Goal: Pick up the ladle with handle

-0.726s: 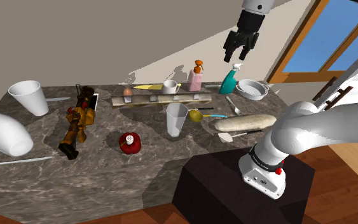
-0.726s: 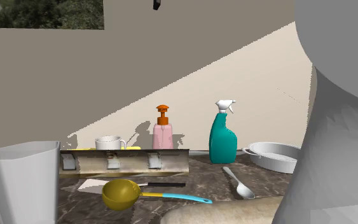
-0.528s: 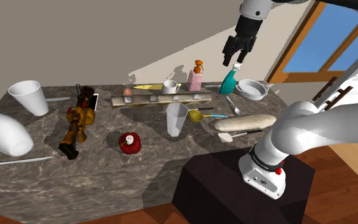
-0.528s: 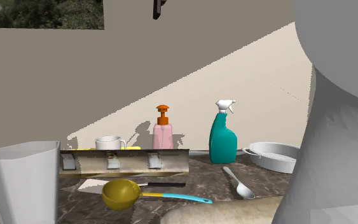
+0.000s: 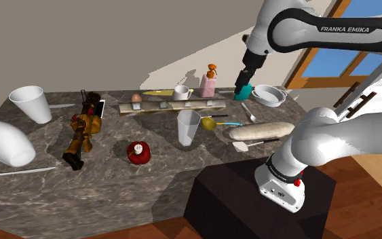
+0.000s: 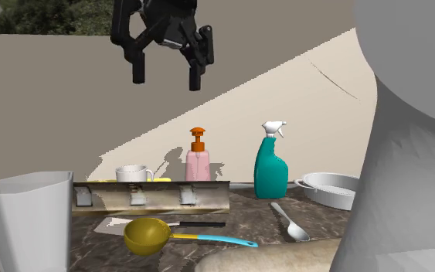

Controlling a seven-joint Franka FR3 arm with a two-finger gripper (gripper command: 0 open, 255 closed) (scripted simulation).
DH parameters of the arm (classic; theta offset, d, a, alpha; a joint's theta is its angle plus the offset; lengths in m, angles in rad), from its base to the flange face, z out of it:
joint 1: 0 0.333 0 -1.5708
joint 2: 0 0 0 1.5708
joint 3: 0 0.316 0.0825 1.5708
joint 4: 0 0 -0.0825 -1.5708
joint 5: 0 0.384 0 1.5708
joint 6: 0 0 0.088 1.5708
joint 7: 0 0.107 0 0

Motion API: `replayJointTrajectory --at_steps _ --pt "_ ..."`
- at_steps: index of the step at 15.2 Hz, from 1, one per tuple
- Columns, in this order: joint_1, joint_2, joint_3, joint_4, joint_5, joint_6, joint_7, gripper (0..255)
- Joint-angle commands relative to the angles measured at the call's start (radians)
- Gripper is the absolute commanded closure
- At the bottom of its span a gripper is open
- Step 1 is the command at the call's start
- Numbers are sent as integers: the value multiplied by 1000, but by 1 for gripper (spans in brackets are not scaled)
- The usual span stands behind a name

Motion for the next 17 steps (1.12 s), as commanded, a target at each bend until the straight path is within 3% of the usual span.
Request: replayJointTrajectory --at_steps 1,9,17 --pt "14 2 -23 -69 -31 88 -74 0" --pt "47 144 -147 -269 -180 491 -358 0" --pt "108 560 -306 -315 -302 1023 -651 0"
